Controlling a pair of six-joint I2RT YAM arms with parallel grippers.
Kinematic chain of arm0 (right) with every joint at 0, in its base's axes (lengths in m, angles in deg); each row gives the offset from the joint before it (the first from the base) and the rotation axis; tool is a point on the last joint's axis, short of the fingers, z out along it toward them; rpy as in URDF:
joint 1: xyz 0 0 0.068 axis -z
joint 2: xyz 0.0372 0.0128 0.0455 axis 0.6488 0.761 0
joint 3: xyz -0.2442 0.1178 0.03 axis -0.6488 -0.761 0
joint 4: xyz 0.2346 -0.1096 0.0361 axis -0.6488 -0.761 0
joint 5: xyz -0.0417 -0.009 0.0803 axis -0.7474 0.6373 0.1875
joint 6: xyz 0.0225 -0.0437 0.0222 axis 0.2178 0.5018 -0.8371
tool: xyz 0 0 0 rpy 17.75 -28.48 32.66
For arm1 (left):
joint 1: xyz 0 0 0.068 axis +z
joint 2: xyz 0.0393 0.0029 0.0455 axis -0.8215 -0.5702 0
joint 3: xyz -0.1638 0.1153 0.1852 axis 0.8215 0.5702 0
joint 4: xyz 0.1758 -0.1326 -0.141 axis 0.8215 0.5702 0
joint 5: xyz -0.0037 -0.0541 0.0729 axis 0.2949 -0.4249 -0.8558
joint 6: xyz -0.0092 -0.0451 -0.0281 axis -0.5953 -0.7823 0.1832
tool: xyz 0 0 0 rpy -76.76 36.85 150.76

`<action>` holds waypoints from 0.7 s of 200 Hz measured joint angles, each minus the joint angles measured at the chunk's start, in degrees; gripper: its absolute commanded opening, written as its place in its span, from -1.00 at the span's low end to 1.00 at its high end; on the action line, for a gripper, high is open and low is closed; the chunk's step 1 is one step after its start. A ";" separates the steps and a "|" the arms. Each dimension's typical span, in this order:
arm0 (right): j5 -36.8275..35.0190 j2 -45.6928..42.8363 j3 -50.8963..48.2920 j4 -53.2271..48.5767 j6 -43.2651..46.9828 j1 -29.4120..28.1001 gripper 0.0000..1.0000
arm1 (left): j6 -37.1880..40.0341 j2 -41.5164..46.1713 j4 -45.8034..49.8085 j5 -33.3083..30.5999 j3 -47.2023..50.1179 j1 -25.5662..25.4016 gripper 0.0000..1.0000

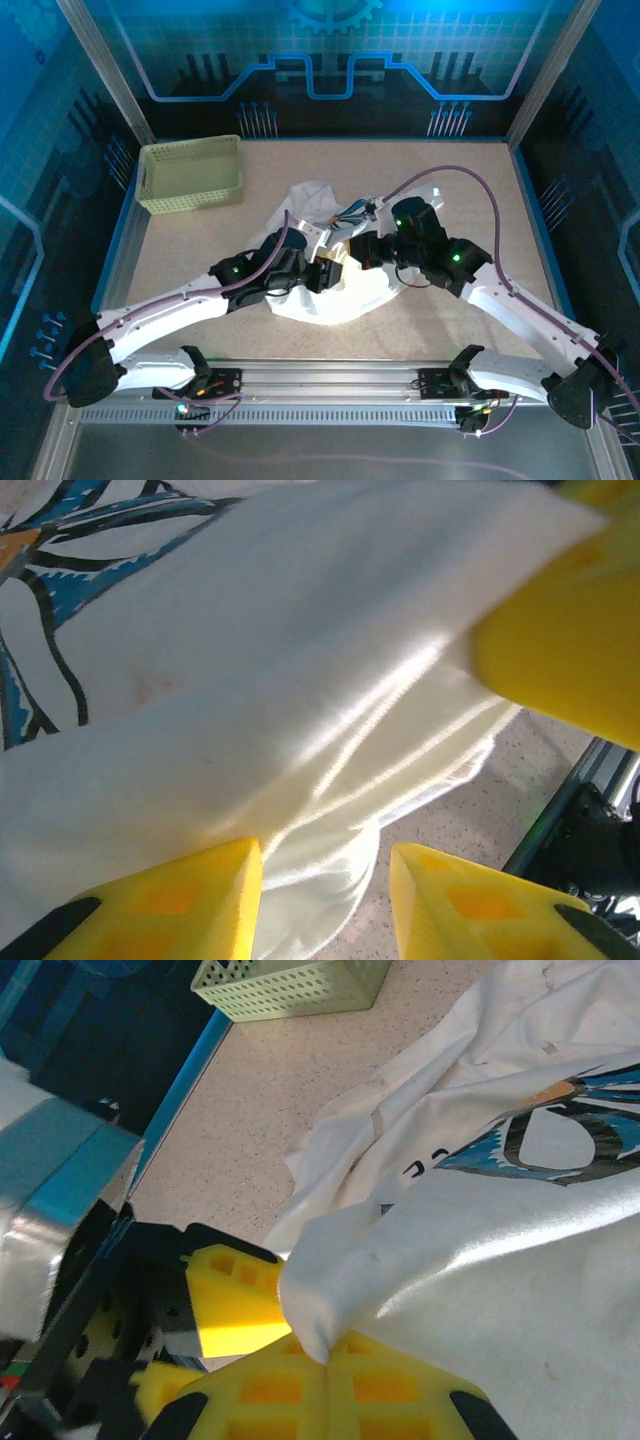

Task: Fold the inside-out t-shirt

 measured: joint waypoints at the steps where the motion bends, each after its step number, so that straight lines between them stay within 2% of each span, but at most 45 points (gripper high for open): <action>1: -0.04 0.00 0.00 -0.02 0.00 0.00 -1.00 | -0.02 0.11 0.00 -0.13 0.00 -0.11 -0.06; 29: -0.35 0.04 0.22 -0.39 0.24 0.00 -1.00 | 0.07 2.56 -0.26 -1.25 -0.02 -1.42 -0.10; 67: -0.11 0.33 0.94 -0.50 0.26 -0.02 -1.00 | -0.20 0.46 -1.53 -3.50 0.22 -2.38 -0.06; 89: -0.07 0.31 1.18 -0.57 0.63 -0.59 -1.00 | -0.44 -1.97 -1.79 -4.98 0.31 -1.53 -0.09; 140: -0.13 0.26 1.18 -2.12 2.36 -1.70 -1.00 | -0.39 -4.09 -2.82 -7.80 0.31 1.33 0.02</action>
